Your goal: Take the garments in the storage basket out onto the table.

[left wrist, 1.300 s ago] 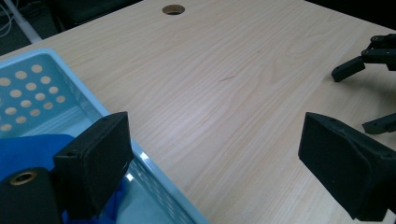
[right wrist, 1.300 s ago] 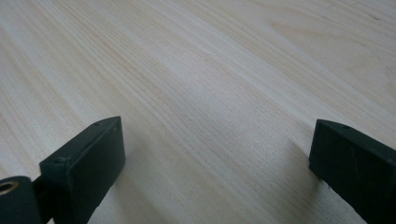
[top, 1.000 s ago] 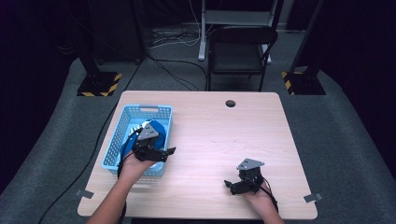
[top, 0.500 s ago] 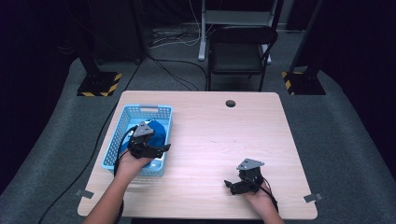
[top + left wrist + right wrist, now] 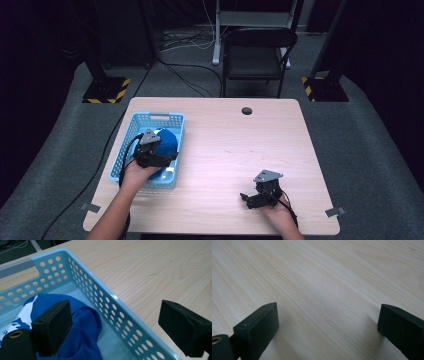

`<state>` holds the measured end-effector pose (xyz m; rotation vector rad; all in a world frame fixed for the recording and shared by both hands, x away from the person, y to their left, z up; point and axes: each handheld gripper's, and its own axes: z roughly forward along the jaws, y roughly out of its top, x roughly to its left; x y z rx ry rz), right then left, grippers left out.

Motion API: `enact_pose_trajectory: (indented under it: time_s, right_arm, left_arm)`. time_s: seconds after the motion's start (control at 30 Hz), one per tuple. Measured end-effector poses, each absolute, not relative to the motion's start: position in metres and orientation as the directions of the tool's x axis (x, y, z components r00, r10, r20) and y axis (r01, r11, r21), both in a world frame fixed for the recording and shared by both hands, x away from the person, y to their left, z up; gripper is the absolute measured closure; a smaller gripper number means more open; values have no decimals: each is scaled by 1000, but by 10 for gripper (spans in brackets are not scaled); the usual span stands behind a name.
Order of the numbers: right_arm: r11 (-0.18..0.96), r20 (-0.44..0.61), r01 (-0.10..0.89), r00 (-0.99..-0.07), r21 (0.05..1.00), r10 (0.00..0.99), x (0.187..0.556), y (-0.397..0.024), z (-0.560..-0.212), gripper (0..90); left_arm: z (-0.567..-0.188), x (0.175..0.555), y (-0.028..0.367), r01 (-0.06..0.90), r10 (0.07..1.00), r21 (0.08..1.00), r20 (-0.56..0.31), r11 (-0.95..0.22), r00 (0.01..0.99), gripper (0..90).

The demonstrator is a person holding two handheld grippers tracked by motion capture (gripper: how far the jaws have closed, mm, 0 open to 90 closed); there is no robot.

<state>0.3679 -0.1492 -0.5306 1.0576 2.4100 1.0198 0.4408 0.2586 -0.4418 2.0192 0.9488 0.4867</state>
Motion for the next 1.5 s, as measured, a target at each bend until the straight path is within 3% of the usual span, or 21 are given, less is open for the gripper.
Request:
enact_pose_trajectory:
  time_s: [1.5]
  right_arm:
    - [472,-4,510,-676,719,737,368,-149,-531,28]
  left_arm:
    - [-454,477,292,573,839,726,10,-381,544,95]
